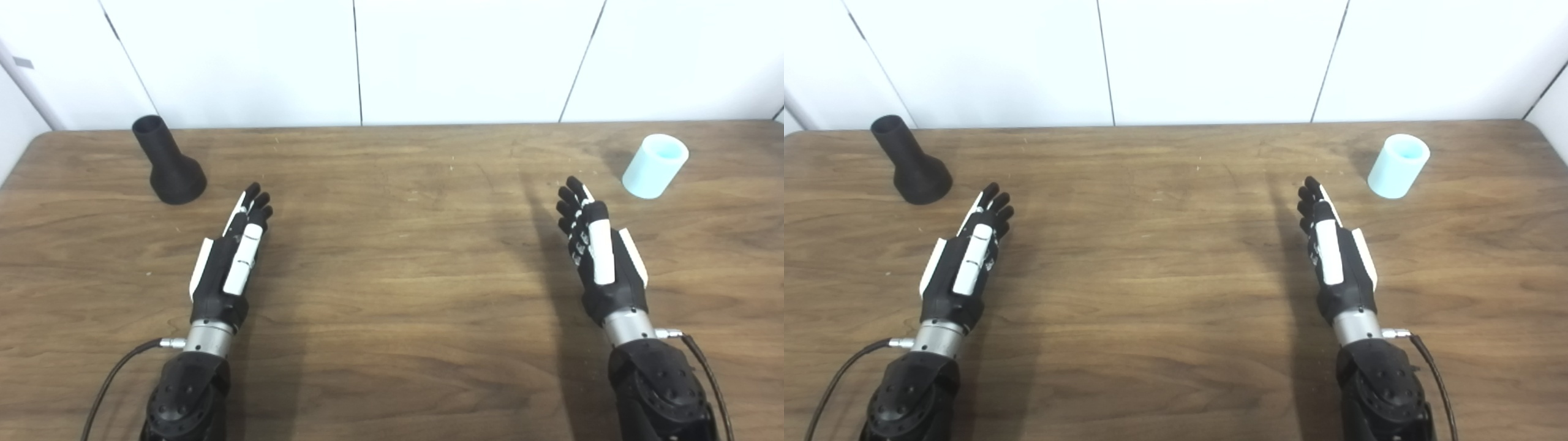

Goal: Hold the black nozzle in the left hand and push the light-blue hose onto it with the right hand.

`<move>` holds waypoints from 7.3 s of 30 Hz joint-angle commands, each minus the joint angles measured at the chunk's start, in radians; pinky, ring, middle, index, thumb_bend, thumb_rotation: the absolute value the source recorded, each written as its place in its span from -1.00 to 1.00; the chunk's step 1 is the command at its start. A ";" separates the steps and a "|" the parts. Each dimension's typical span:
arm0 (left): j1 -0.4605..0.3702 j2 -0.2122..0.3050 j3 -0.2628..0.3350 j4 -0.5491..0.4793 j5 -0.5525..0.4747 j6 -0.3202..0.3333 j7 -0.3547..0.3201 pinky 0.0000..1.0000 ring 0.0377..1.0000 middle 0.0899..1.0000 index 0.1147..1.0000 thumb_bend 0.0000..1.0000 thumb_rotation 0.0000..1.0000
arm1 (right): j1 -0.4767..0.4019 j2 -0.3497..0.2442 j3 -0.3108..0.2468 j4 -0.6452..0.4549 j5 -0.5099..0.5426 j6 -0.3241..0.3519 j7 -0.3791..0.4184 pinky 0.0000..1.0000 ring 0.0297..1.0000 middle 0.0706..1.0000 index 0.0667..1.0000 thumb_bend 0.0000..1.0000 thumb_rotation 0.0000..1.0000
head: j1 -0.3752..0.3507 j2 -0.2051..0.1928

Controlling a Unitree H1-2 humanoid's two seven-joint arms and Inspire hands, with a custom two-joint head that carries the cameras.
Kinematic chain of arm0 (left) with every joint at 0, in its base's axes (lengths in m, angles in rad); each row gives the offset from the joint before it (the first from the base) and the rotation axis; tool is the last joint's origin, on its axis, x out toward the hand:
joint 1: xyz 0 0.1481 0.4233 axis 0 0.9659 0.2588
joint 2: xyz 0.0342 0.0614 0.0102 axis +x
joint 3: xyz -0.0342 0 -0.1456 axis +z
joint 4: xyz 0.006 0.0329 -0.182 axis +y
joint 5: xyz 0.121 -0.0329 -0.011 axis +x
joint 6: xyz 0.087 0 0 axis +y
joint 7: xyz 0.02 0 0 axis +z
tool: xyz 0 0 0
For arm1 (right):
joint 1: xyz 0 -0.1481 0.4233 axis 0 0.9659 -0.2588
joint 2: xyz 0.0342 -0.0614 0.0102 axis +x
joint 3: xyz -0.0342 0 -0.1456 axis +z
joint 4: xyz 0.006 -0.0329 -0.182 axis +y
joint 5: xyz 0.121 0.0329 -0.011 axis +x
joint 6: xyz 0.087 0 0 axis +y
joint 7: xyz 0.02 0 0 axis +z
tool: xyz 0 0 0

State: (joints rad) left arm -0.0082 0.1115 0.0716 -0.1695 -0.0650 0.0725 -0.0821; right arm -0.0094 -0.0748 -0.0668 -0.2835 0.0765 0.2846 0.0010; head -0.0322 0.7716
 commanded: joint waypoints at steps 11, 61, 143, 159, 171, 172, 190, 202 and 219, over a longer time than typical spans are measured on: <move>-0.029 0.008 0.002 -0.017 0.004 -0.022 0.004 1.00 0.92 0.91 0.85 -0.07 0.69 | -0.027 -0.001 -0.002 -0.039 0.000 -0.029 0.003 0.97 0.97 0.93 0.95 0.15 1.00 | -0.003 0.003; -0.003 -0.080 -0.093 0.135 0.079 -0.196 0.040 1.00 1.00 0.96 0.93 -0.11 0.67 | 0.013 -0.095 -0.080 0.216 0.088 -0.274 0.103 1.00 0.98 0.99 0.98 0.18 1.00 | 0.355 -0.327; -0.516 0.417 -0.127 0.500 0.638 0.335 0.135 1.00 1.00 0.97 0.80 1.00 0.02 | -0.026 -0.070 -0.064 0.300 0.068 -0.319 0.102 0.63 0.74 0.71 0.87 0.11 1.00 | 0.300 -0.289; -0.553 0.418 -0.177 0.578 0.641 0.341 0.154 1.00 1.00 0.88 0.76 1.00 -0.22 | -0.029 -0.059 -0.068 0.294 0.066 -0.315 0.097 0.63 0.73 0.65 0.88 0.11 1.00 | 0.290 -0.278; -0.566 0.407 -0.217 0.592 0.655 0.351 0.170 1.00 0.98 0.75 0.56 0.95 -0.48 | -0.027 -0.054 -0.068 0.280 0.072 -0.314 0.102 0.67 0.74 0.61 0.86 0.11 1.00 | 0.290 -0.268; -0.567 0.407 -0.220 0.591 0.656 0.354 0.169 1.00 0.97 0.73 0.52 0.93 -0.49 | -0.027 -0.055 -0.068 0.282 0.072 -0.315 0.103 0.67 0.74 0.60 0.86 0.12 1.00 | 0.290 -0.266; -0.554 0.417 -0.261 0.630 0.730 0.298 0.288 1.00 0.54 -0.02 -0.22 0.04 -1.00 | -0.038 -0.056 -0.057 0.291 0.074 -0.324 0.111 0.71 0.72 0.55 0.83 0.17 1.00 | 0.281 -0.256; -0.501 0.387 -0.244 0.522 0.708 0.252 0.295 1.00 0.53 -0.11 -0.17 0.05 -1.00 | -0.033 -0.042 -0.050 0.254 0.067 -0.294 0.099 0.69 0.73 0.55 0.83 0.17 1.00 | 0.246 -0.239; -0.377 0.310 -0.248 0.211 0.705 0.215 0.186 1.00 0.38 -0.14 -0.15 0.05 -1.00 | -0.027 -0.015 -0.032 0.174 0.033 -0.232 0.059 0.74 0.74 0.53 0.84 0.16 1.00 | 0.188 -0.205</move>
State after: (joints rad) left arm -0.3692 0.4248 -0.1828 0.0994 0.6317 0.2960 0.1024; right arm -0.0350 -0.0930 -0.1058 -0.0832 0.1111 0.0479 0.0616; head 0.1550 0.5660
